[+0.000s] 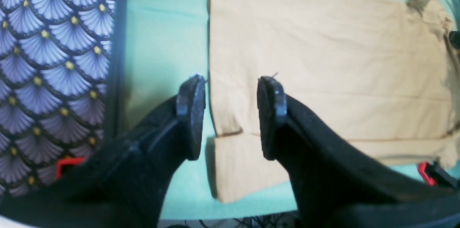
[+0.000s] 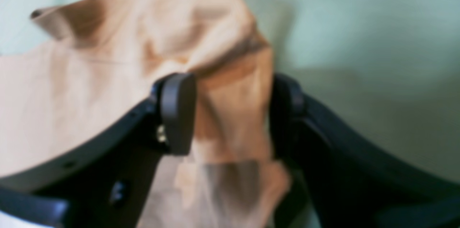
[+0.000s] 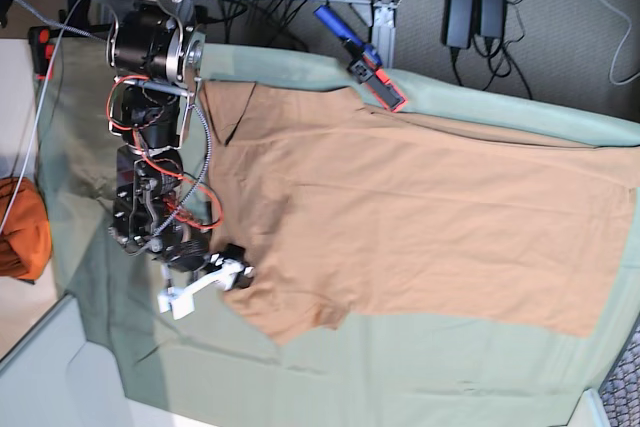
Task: Fold the T-shirt properly
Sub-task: 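Release and move the right gripper along the shirt's side edge, grasp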
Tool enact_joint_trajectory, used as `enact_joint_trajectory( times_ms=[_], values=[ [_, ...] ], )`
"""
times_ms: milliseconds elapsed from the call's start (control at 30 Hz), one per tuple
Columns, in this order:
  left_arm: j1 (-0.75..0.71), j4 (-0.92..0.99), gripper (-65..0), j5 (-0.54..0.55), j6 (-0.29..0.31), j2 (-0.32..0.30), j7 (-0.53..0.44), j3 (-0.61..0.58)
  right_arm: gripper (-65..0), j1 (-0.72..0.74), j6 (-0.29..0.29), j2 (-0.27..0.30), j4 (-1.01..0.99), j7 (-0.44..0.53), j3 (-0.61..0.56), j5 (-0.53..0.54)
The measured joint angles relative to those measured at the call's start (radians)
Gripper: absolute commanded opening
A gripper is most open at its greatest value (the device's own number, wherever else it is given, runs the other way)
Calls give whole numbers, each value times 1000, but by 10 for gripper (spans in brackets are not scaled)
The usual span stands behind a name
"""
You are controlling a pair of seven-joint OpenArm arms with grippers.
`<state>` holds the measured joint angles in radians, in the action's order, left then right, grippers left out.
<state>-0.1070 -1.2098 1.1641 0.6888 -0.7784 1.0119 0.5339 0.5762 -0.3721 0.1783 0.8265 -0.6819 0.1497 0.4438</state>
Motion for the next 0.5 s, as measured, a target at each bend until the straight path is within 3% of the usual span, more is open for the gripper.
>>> enact_joint_trajectory(
  times_ms=[267,333,433,500],
  values=[
    [0,0,-379,-86,0,0,-95,-14,-344,0,0,-6,8,-31,-2,0],
    [6,0,-379,-124,0,0,-117,-44,-430,0,0,-4,8,-34,-2,0],
    [51,0,-379,-185,0,0,-144,-120,-617,-2,0,-4,8,-37,-2,-3],
    [109,3,-379,-227,-2,0,-180,-183,-650,-2,0,-4,9,-37,-2,-3]
  ],
)
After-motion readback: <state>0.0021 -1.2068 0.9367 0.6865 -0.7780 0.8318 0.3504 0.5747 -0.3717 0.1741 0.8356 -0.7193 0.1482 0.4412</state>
